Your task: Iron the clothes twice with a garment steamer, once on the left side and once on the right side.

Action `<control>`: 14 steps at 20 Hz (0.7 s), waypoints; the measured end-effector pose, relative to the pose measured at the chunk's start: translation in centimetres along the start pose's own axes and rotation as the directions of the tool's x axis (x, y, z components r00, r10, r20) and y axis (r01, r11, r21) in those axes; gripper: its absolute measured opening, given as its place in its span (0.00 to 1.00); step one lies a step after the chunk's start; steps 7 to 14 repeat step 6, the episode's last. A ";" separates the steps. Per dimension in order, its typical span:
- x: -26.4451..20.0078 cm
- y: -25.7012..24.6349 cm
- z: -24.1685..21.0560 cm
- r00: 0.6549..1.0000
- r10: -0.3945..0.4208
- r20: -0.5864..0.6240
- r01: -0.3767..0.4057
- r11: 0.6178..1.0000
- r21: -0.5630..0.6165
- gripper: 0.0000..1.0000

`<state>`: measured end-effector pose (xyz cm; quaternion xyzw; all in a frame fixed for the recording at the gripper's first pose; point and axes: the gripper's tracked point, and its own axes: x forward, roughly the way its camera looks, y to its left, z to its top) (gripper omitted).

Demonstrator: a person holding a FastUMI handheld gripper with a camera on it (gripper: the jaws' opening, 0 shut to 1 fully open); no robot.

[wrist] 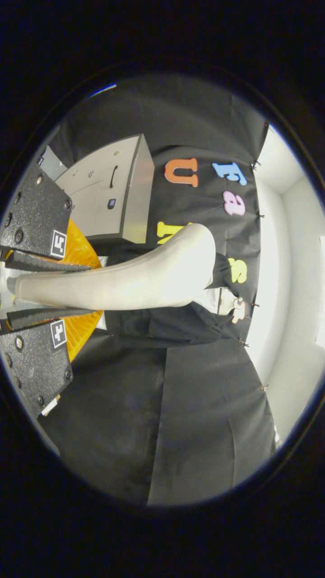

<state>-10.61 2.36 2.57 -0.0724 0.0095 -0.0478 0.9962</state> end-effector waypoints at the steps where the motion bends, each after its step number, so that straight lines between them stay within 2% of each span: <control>1: -0.6 -0.5 0.4 1.000 0.014 0.008 -0.014 1.000 0.005 0.37; 6: -2.3 -4.7 1.5 0.998 0.046 0.047 -0.048 0.998 0.037 0.37; 14: -2.3 -4.7 1.5 0.998 0.046 0.047 -0.048 0.998 0.037 0.37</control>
